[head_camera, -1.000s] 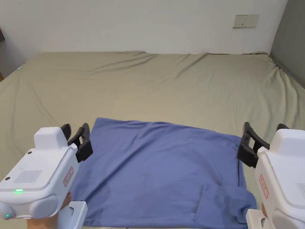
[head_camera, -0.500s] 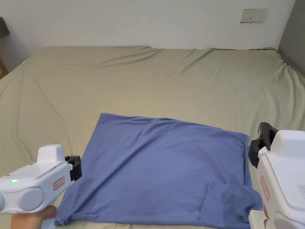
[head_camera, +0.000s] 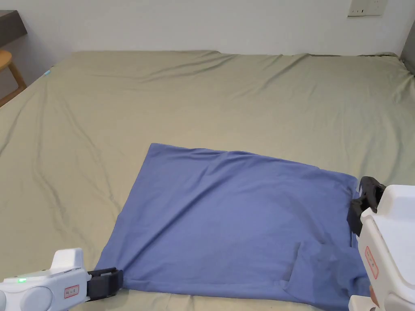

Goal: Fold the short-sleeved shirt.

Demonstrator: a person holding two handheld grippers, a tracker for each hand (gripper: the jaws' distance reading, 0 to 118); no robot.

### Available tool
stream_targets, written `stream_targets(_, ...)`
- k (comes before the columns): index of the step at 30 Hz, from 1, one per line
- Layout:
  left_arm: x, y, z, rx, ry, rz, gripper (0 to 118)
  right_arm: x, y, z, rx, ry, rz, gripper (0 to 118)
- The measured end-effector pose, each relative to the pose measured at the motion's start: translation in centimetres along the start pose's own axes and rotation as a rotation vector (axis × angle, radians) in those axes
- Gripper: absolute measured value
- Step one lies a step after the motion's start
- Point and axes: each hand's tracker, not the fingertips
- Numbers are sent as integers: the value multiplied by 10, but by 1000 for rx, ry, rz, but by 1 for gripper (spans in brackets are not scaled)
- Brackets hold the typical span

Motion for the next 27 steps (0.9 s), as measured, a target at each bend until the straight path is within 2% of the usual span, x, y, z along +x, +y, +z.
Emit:
stream_targets(3, 4, -5, -10, -1, 16, 0, 99, 1, -3, -1, -15, -2, 1, 1)
stream_targets(4, 5, -6, -13, -2, 19, -5, 81, 2, -4, -2, -20, -3, 2, 1)
stream_targets(6, 6, -8, -21, -7, 16, -12, 31, 5, -7, -2, -30, -7, 1, 1)
stream_targets(7, 8, -9, -26, -23, -13, -15, 18, 6, -8, -2, -36, -12, 2, 1)
stream_targets(8, 11, -11, -27, -28, -43, -3, 12, 9, -10, -1, -43, -15, 1, 2)
stream_targets(12, 26, -10, -22, -4, 9, -34, 7, 24, -27, -3, -129, -26, -11, 5)
stream_targets(14, 26, -9, -17, 6, 0, -28, 7, 34, -46, -7, -237, -38, -34, 30)
stream_targets(15, 26, -8, -15, 17, 2, -28, 7, 40, -61, -12, -319, -37, -51, 47)
stream_targets(16, 26, -7, -11, 31, 4, -31, 7, 44, -73, -14, -380, -33, -71, 72)
stream_targets(17, 26, -6, -7, 45, -3, -26, 7, 49, -88, -18, -460, -34, -84, 87)
stream_targets(18, 24, -3, -4, 45, -13, -12, 7, 52, -104, -23, -527, -34, -106, 92)
stream_targets(21, 22, 2, 1, 51, -21, 31, 7, 55, -144, -27, -625, -35, -134, 97)
stream_targets(24, 23, 5, 3, 57, -21, 39, 7, 52, -169, -36, -704, -48, -107, 96)
stream_targets(27, 31, 6, 7, 61, -11, 20, 7, 51, -184, -40, -737, -20, -119, 74)
